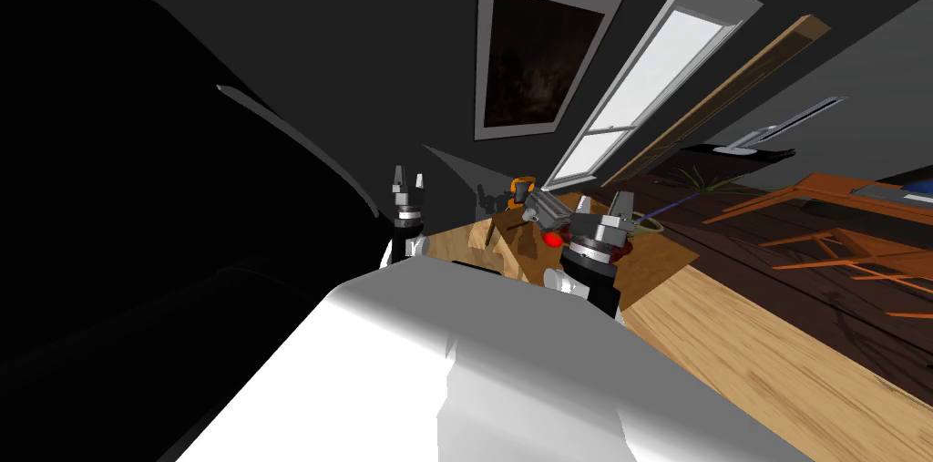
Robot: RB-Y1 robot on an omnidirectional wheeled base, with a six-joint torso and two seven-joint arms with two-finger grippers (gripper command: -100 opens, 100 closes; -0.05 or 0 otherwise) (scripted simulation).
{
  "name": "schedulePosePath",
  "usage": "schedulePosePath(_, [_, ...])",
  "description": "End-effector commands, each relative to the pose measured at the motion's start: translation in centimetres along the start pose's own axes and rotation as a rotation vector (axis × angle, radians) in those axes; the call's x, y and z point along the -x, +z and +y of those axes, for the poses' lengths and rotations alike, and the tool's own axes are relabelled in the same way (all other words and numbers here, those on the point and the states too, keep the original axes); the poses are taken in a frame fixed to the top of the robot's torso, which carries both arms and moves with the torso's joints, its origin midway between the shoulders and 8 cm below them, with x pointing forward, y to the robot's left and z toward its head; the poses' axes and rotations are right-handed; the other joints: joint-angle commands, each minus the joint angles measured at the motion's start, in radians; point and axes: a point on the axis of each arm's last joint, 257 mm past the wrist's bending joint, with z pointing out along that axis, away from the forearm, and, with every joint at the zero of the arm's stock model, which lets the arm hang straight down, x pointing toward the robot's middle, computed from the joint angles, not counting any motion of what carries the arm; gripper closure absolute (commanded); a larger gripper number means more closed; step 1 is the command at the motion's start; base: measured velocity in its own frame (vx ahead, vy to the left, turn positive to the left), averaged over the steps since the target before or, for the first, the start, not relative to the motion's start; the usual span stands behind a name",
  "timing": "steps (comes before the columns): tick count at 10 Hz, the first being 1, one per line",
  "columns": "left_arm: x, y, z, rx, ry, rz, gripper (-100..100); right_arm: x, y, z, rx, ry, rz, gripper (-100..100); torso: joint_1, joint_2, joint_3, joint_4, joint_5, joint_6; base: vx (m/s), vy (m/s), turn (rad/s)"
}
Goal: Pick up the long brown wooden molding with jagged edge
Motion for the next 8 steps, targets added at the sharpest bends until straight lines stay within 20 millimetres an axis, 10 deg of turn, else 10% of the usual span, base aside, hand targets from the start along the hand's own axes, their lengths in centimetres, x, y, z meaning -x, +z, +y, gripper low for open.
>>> schedulePosePath(1, [0.0,0.0,0.0,0.0,0.0,0.0,0,-0.3,0.0,-1.0,-0.024,-0.02,0.033,-100,0.0,0.0,0.0,0.0,0.0,0.0,0.003,0.003,0.017])
schedulePosePath(8, [0.0,0.0,0.0,0.0,0.0,0.0,0,-0.5,0.1,-8.1,-0.19,-0.145,0.125,-100,0.001,-0.001,-0.001,0.0,0.0,0.0,0.006,0.009,0.038])
